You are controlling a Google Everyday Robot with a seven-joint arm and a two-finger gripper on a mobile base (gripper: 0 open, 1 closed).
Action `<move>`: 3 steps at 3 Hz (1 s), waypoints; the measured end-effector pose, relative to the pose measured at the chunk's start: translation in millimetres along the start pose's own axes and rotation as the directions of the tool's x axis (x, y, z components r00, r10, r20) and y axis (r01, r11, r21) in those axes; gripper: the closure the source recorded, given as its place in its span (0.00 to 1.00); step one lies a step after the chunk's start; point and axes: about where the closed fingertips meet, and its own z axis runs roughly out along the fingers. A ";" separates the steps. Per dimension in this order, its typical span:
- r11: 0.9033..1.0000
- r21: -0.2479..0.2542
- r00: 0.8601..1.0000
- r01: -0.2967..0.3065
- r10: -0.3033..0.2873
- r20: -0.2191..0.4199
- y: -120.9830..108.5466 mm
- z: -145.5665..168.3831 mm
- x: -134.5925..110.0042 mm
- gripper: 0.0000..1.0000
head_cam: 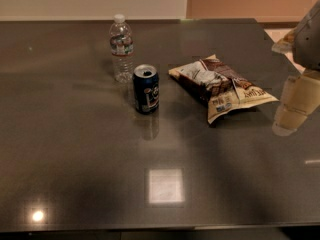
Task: Knock pepsi can over
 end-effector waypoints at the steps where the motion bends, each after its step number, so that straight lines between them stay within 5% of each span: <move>1: 1.000 0.000 1.000 0.000 0.000 0.000 0.0 0.0 0.0 0.00; 2: 1.000 -0.002 1.000 -0.001 0.001 0.012 -1.6 2.2 -3.4 0.00; 3: 1.000 -0.023 0.991 -0.006 0.009 0.133 -18.0 24.9 -37.7 0.00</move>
Offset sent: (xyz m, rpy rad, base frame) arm 0.0667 0.0689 -0.0239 0.2776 -0.0131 0.0616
